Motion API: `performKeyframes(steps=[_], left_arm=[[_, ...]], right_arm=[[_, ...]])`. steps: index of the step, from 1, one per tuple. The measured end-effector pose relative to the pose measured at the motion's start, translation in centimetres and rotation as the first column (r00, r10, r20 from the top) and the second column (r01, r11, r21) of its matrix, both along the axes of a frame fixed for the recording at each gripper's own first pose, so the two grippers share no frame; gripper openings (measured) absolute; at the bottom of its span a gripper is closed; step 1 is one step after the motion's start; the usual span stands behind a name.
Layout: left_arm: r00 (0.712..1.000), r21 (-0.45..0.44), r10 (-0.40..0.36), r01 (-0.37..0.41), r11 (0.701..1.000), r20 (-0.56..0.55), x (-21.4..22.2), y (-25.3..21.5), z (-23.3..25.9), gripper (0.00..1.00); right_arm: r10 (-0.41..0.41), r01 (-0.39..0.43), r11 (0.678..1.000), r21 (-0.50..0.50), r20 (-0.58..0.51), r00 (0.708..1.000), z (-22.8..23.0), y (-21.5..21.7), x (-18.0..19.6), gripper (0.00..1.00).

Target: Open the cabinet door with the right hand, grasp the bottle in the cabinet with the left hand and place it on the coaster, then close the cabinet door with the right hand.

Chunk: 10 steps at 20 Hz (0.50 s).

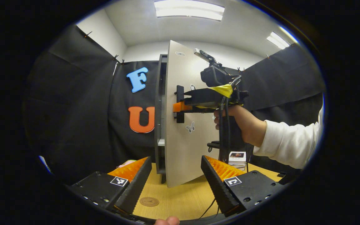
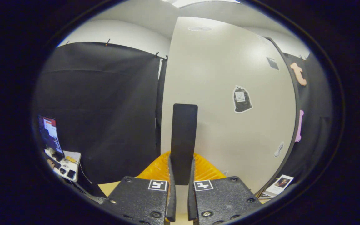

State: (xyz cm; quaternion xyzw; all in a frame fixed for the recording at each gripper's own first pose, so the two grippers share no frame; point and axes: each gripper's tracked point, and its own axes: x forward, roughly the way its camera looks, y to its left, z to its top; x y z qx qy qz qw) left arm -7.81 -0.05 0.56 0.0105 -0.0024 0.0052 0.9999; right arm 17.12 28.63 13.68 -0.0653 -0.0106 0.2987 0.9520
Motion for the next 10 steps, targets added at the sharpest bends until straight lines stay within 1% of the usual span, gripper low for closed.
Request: performKeyframes(steps=[5, 10], left_arm=[[1.000, -0.005, 0.015, -0.015, 1.000, 0.001, 0.5, 0.2, 0.0, 0.95], [1.000, -0.007, -0.025, 0.025, 1.000, -0.005, 1.3, -1.1, -0.4, 0.95]], right_arm=[[-0.012, 0.012, 1.000, 0.026, 0.008, 1.000, 0.0, -3.1, -2.9, 0.18], [-0.061, 0.061, 0.998, 0.035, 0.016, 0.998, 0.0, -7.4, -5.3, 0.18]])
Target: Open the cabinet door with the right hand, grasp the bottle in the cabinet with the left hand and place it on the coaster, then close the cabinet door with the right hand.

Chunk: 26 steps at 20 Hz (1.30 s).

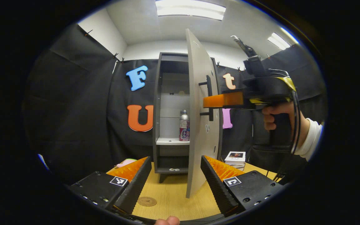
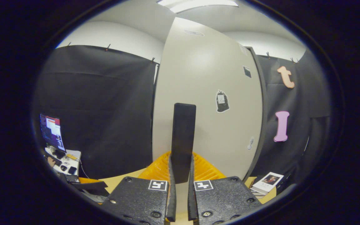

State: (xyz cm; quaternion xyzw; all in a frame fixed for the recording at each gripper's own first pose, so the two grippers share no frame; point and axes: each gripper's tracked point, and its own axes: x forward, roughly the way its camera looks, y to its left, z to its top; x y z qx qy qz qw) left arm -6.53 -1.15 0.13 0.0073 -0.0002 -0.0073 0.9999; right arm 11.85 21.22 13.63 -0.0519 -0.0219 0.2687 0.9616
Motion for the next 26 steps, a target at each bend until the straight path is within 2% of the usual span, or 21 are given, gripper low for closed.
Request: performKeyframes(steps=[6, 12, 20, 26], left_arm=[[0.997, -0.036, -0.068, 0.067, 0.997, -0.034, 0.5, -2.6, -1.1, 0.95], [0.997, -0.024, -0.074, 0.073, 0.997, -0.032, 0.9, -2.9, -1.0, 0.95], [0.999, -0.013, -0.035, 0.034, 0.999, -0.039, 0.8, -1.7, -1.6, 0.95], [0.999, -0.012, -0.014, 0.014, 1.000, -0.039, 0.6, -1.4, -2.1, 0.95]], right_arm=[[-0.141, 0.142, 0.990, -0.003, 0.020, 0.990, 0.1, -5.1, -1.7, 0.17], [-0.266, 0.266, 0.964, 0.004, 0.025, 0.964, 0.2, -11.2, -2.3, 0.12], [-0.333, 0.332, 0.942, 0.044, 0.016, 0.943, 0.3, -15.0, -1.8, 0.07], [-0.401, 0.399, 0.915, 0.052, 0.018, 0.916, 0.4, -17.7, -1.3, 0.07]])
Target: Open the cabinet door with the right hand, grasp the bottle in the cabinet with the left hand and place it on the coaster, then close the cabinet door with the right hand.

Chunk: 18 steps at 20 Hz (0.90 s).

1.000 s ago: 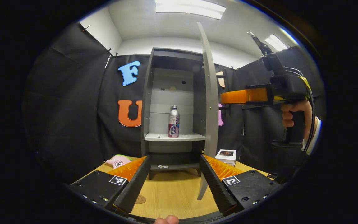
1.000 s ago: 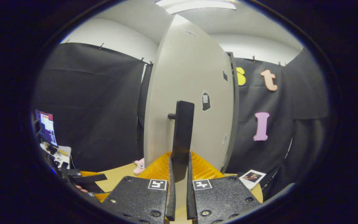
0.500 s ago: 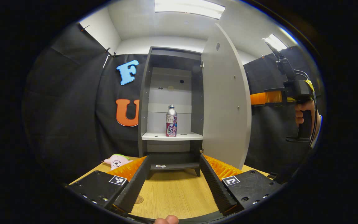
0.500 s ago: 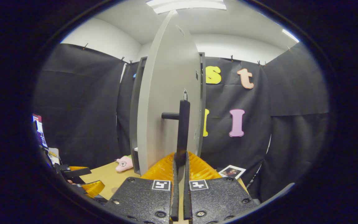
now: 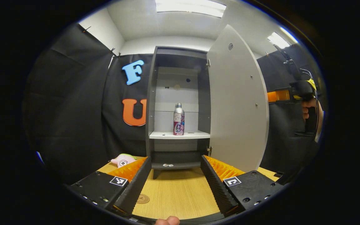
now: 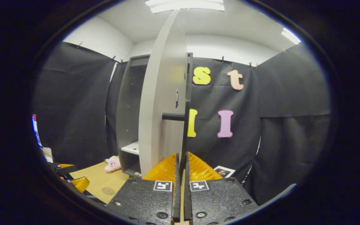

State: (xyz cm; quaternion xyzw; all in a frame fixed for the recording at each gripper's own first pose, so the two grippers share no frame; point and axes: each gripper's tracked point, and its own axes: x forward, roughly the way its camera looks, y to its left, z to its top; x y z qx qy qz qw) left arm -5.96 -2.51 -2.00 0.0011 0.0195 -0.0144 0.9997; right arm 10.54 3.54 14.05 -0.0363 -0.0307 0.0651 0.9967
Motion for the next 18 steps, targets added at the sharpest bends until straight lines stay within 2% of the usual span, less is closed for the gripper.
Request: performKeyframes(steps=[4, 9, 14, 18], left_arm=[[1.000, -0.004, -0.010, 0.010, 1.000, -0.003, 0.0, -0.5, -0.2, 0.95], [1.000, -0.002, -0.026, 0.026, 1.000, 0.007, 0.2, -1.1, 0.0, 0.95], [0.999, -0.009, -0.041, 0.041, 0.999, 0.006, 0.7, -1.8, -0.1, 0.95], [0.998, -0.016, -0.062, 0.062, 0.998, 0.012, 1.2, -2.7, 0.1, 0.95]], right_arm=[[-0.015, 0.015, 0.999, 0.052, -0.007, 1.000, 0.0, -1.3, 0.1, 0.04], [0.012, -0.012, 0.997, 0.074, -0.011, 1.000, -0.2, -1.6, -0.1, 0.04], [0.015, -0.016, 0.998, 0.058, 0.015, 1.000, -0.2, -2.1, -3.1, 0.04], [-0.027, 0.025, 0.998, 0.054, 0.037, 0.999, -0.5, -3.9, -4.9, 0.04]])
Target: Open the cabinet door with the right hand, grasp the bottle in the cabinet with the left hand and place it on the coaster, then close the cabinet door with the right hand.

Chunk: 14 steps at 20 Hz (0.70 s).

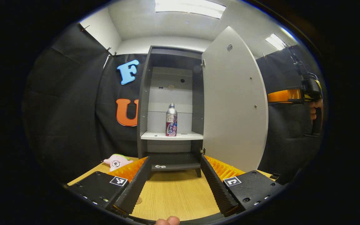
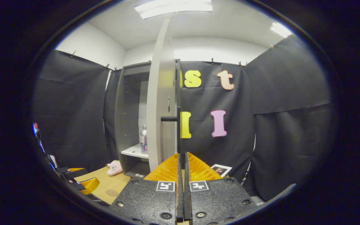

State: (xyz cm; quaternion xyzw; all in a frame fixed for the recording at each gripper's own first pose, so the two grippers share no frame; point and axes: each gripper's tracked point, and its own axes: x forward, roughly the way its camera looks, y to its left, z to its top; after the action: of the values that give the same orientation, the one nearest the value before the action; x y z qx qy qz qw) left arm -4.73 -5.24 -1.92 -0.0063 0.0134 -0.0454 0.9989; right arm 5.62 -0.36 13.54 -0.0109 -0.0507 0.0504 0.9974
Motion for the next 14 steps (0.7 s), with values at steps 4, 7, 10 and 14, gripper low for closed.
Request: performKeyframes(steps=[4, 7, 10, 14], left_arm=[[1.000, -0.009, -0.027, 0.027, 1.000, -0.007, 0.2, -0.9, 0.0, 0.95], [1.000, 0.002, -0.023, 0.023, 1.000, 0.002, 0.0, -0.9, 0.4, 0.95], [1.000, 0.016, -0.010, 0.010, 1.000, 0.004, 0.0, -0.4, 0.4, 0.95], [1.000, 0.024, 0.009, -0.009, 1.000, 0.000, 0.0, 0.2, 0.3, 0.95]], right_arm=[[-0.035, 0.035, 0.999, 0.014, -0.020, 0.999, -1.1, -1.4, 1.1, 0.05], [-0.053, 0.054, 0.998, 0.015, -0.051, 0.997, -2.4, -1.9, 1.9, 0.30], [-0.057, 0.058, 0.998, 0.019, -0.058, 0.997, -2.7, -1.8, 2.5, 0.46], [-0.112, 0.113, 0.993, 0.030, -0.031, 0.993, -2.3, -3.3, 3.0, 0.68]])
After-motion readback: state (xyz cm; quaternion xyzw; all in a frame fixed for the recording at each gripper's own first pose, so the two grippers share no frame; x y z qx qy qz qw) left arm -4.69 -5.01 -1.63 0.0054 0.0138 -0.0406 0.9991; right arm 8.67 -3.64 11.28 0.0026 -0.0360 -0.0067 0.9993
